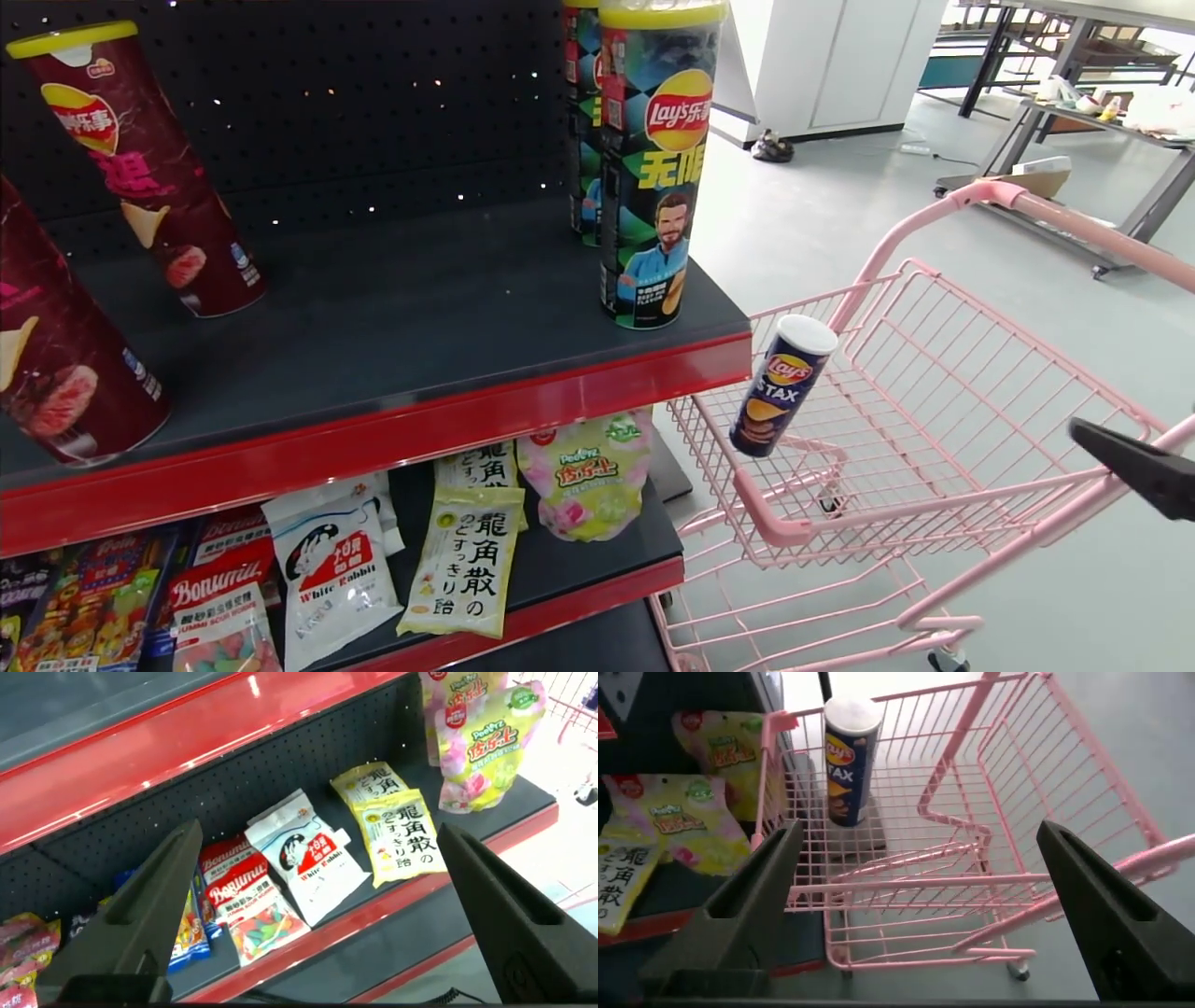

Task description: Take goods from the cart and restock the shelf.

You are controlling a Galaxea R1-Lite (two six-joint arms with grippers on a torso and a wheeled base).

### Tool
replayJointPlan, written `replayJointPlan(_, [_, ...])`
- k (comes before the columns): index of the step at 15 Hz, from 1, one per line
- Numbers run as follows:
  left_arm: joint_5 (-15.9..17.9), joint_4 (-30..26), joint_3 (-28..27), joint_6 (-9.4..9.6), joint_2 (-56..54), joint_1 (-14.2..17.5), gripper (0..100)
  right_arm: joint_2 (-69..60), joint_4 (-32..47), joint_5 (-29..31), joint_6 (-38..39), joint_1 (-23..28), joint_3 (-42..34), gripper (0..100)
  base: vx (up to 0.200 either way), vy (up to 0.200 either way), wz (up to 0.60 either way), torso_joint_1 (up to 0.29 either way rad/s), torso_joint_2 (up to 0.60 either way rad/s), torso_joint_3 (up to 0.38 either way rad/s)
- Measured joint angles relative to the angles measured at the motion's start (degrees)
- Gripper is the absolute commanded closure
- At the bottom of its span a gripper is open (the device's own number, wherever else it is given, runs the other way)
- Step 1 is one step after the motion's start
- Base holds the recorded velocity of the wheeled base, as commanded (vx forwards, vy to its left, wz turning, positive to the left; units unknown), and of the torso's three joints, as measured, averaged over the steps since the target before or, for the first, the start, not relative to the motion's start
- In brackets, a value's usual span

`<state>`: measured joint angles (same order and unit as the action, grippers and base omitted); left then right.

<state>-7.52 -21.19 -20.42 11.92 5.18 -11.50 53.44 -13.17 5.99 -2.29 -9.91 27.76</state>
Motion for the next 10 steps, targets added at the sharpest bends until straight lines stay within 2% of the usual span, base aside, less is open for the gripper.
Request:
replayJointPlan(2, [0.1,-0.1,0.3,-0.07,0.0,0.0,0,10.6,-7.1,-2.0,3.5,-2.0,0.8,0,0.0,0.0,0.0,0.0,0.0,0.0])
replayJointPlan(5, [0.1,-0.2,0.7,-2.89,0.1,0.0,0,25.8,-19.7,-3.4,6.6,-4.8,1.2,0,0.0,0.0,0.0,0.0,0.0,0.0])
replayJointPlan(7, [0.0,-0.2,0.7,-3.23,0.1,0.0,0,34.0,-23.5,-5.3,7.4,-6.2,2.1,0,0.0,0.0,0.0,0.0,0.0,0.0])
replayJointPlan(10, [-0.1,-0.2,1.0,-3.23,0.2,0.1,0,42.6,-25.1,-6.4,9.2,-6.8,6.3,0,0.0,0.0,0.0,0.0,0.0,0.0])
